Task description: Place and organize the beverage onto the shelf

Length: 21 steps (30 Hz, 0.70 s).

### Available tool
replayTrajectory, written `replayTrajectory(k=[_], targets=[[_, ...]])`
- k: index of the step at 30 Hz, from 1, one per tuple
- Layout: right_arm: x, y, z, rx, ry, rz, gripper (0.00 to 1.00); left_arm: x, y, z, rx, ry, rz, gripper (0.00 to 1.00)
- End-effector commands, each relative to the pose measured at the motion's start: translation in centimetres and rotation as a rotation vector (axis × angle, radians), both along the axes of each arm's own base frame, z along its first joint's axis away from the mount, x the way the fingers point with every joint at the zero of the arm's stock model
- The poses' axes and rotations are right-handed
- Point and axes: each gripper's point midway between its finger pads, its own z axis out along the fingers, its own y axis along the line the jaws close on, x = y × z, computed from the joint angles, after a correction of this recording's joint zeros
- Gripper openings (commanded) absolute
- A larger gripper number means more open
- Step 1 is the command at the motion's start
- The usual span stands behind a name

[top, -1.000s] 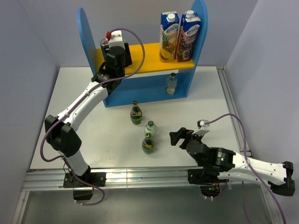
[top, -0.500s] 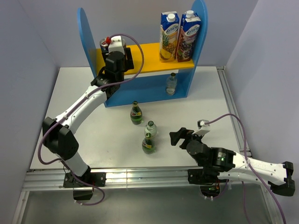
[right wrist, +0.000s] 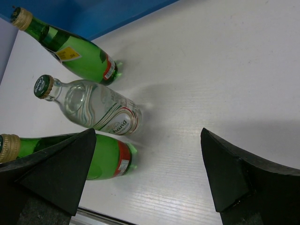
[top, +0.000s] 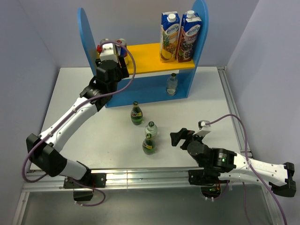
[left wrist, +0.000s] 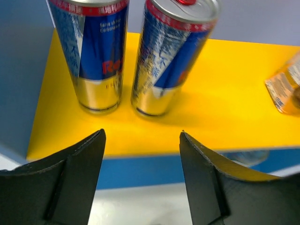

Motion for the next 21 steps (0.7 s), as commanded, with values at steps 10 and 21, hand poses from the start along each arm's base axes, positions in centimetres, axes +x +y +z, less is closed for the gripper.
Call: replayTrajectory(k=[10, 21], targets=[[0.2, 0.0, 0.2, 0.018, -0.019, -0.010, 1.00, -14.5, -2.6, -5.9, -0.138, 0.095, -0.156, 0.70], [0.2, 0.2, 0.1, -0.003, -0.012, -0.006, 1.00, -16.9, -5.8, -20.0, -0.141, 0.238, -0.278, 0.98]])
